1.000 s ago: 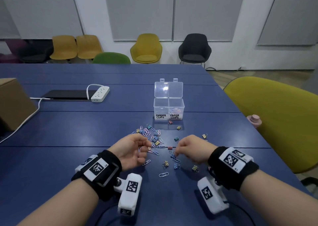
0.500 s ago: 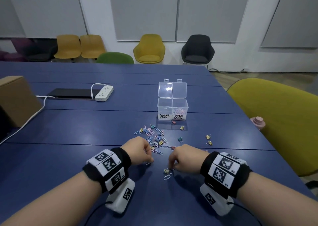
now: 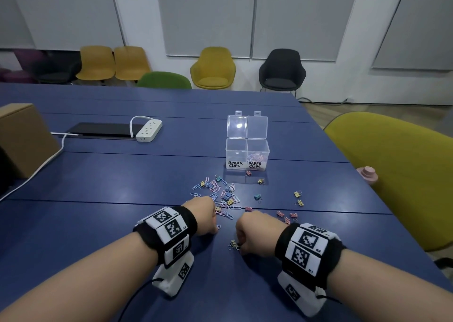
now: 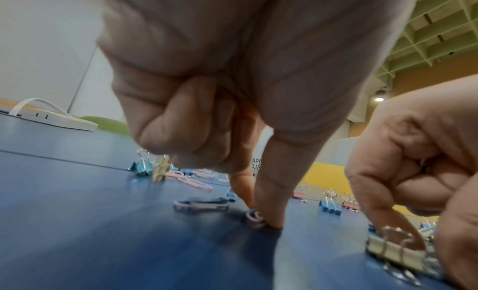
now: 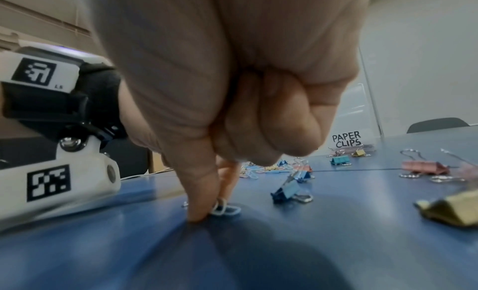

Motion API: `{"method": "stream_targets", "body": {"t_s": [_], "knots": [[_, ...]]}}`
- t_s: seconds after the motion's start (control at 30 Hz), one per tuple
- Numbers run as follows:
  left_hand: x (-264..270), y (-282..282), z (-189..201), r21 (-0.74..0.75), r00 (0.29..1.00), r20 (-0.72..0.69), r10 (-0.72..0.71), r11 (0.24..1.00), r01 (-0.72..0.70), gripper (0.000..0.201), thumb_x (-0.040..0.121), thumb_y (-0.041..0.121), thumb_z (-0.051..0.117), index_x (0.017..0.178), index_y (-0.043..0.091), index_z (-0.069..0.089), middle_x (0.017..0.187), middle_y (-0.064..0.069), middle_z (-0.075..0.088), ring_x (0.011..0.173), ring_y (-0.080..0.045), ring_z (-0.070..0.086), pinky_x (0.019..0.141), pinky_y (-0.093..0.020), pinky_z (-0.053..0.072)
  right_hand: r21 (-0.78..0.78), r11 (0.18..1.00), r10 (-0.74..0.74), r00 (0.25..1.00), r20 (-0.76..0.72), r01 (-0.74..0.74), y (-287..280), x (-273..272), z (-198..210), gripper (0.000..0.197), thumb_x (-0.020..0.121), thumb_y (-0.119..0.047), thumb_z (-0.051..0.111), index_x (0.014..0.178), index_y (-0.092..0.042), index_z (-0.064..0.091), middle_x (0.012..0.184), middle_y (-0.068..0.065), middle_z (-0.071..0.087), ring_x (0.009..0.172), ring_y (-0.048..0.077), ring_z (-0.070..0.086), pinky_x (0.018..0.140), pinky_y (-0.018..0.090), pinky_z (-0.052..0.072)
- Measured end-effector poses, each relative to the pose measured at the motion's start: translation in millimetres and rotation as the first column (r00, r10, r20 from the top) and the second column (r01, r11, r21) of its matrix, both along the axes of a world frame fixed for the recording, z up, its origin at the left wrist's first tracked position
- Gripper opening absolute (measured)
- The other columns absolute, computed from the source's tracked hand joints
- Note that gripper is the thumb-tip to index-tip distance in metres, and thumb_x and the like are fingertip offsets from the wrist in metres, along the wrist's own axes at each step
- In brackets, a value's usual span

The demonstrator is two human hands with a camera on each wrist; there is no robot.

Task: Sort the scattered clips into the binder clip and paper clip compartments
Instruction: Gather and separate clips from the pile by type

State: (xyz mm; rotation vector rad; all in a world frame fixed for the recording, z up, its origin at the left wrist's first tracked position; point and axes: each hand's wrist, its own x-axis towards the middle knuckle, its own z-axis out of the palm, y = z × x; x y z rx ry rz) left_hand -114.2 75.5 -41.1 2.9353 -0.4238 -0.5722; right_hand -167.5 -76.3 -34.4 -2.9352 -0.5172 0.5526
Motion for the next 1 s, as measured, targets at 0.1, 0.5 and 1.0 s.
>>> {"method": "stream_targets", "body": {"t_s": [0.1, 0.5, 1.0], "knots": [[2, -1, -2, 0.052, 1.0, -0.003, -0.03, 0.998, 0.031, 0.028, 0.082, 0.027, 0.064, 0.059, 0.02, 0.05, 0.078, -0.003, 0.06, 0.077, -0.022, 0.056, 0.074, -0.03, 0.051, 0.022, 1.0, -0.012, 1.0, -0.023, 0.013, 0, 1, 0, 0.02, 0.081, -0.018, 0.066, 0.096, -0.006, 0.07, 0.1, 0.014, 0.07, 0.095, 0.031, 0.064, 0.073, 0.032, 0.05], [4, 15, 12, -0.379, 0.958, -0.228, 0.172, 0.891, -0.251, 0.027, 0.09, 0.016, 0.046, 0.063, 0.015, 0.041, 0.062, -0.004, 0.037, 0.055, -0.021, 0.031, 0.049, -0.023, 0.027, -0.096, 0.995, -0.017, 0.997, -0.07, 0.01, -2, 6, -1, 0.036, 0.083, -0.011, 0.051, 0.052, -0.011, 0.033, 0.056, 0.01, 0.035, 0.065, 0.026, 0.038, 0.046, 0.025, 0.027], [8, 58, 15, -0.608, 0.631, -0.775, -0.03, -0.239, -0.757, 0.012, 0.091, -0.002, 0.049, 0.085, 0.001, 0.059, 0.065, -0.009, 0.067, 0.052, -0.012, 0.066, 0.052, -0.022, 0.058, 0.605, -0.302, -0.018, 0.63, -0.776, 0.736, -34, 40, 17, 0.016, 0.093, 0.003, 0.047, 0.078, -0.002, 0.051, 0.071, 0.014, 0.064, 0.054, 0.015, 0.063, 0.046, 0.018, 0.052]]}}
